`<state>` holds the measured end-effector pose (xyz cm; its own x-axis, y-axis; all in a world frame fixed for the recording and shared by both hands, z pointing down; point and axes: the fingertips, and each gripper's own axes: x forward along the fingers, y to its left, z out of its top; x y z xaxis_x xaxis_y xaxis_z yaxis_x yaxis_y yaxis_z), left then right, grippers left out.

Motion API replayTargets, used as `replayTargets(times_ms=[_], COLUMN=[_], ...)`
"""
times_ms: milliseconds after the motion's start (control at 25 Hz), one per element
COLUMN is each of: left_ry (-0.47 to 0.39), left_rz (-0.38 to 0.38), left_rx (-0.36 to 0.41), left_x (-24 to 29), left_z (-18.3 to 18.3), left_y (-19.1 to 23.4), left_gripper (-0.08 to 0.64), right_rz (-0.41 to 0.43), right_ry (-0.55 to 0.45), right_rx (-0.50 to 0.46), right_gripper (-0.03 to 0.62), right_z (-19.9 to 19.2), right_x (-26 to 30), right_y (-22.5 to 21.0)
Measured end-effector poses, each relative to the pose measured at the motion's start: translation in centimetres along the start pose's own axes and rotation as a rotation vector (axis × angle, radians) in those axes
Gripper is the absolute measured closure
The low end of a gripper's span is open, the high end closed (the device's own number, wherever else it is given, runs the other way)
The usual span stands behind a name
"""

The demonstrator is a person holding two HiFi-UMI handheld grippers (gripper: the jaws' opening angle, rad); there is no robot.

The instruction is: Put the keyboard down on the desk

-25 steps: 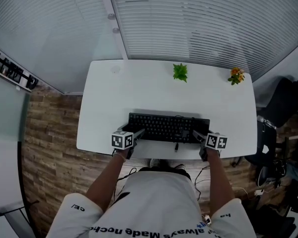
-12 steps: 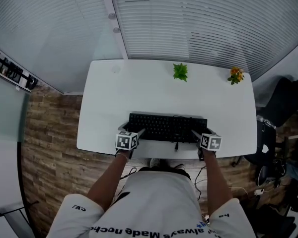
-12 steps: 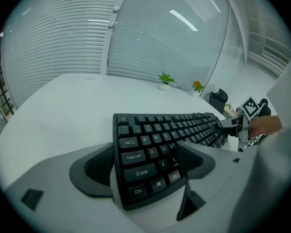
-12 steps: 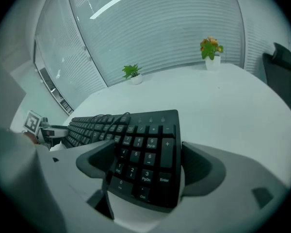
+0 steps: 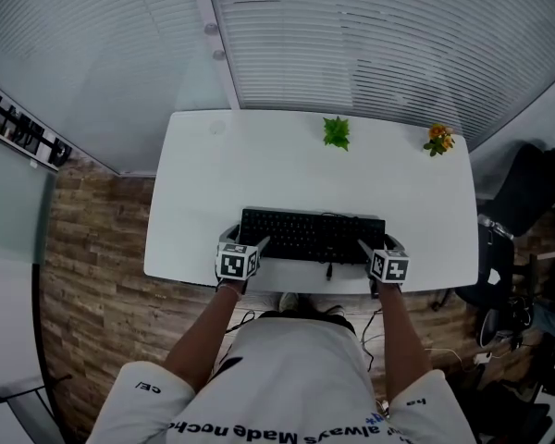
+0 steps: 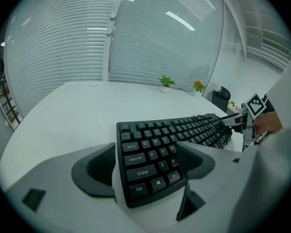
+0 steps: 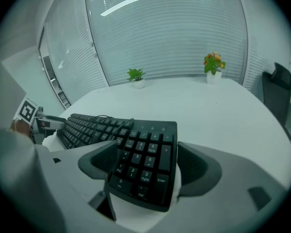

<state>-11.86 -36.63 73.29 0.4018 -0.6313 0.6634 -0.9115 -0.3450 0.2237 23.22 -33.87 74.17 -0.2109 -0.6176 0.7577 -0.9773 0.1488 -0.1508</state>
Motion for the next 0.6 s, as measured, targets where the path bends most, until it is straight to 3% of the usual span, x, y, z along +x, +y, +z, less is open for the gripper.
replayTargets(times_ms=[280,520,600], left_ry=[-0.118,-0.267,-0.311], left_rz=[0.033,-0.044,-0.065], left_rx=[0.018,0.049,0.074], left_x=[-3.3,-7.1,-8.2], left_z=[3.3,8.0,9.5], left_y=[0.3,-2.8,-4.0], left_gripper=[0.156,0.165,0.224], right_rz=[0.008,0.024,0.022], right_ry=[-0.140,-0.268,-0.304], right_rx=[-0.095,-0.151,-0.177], right_gripper=[0.289,0.367,0.388], right_z=[3.1,7.0,8.1], right_x=[-3.3,-7.4,-8.7], right_y=[1.1,3.7,4.5])
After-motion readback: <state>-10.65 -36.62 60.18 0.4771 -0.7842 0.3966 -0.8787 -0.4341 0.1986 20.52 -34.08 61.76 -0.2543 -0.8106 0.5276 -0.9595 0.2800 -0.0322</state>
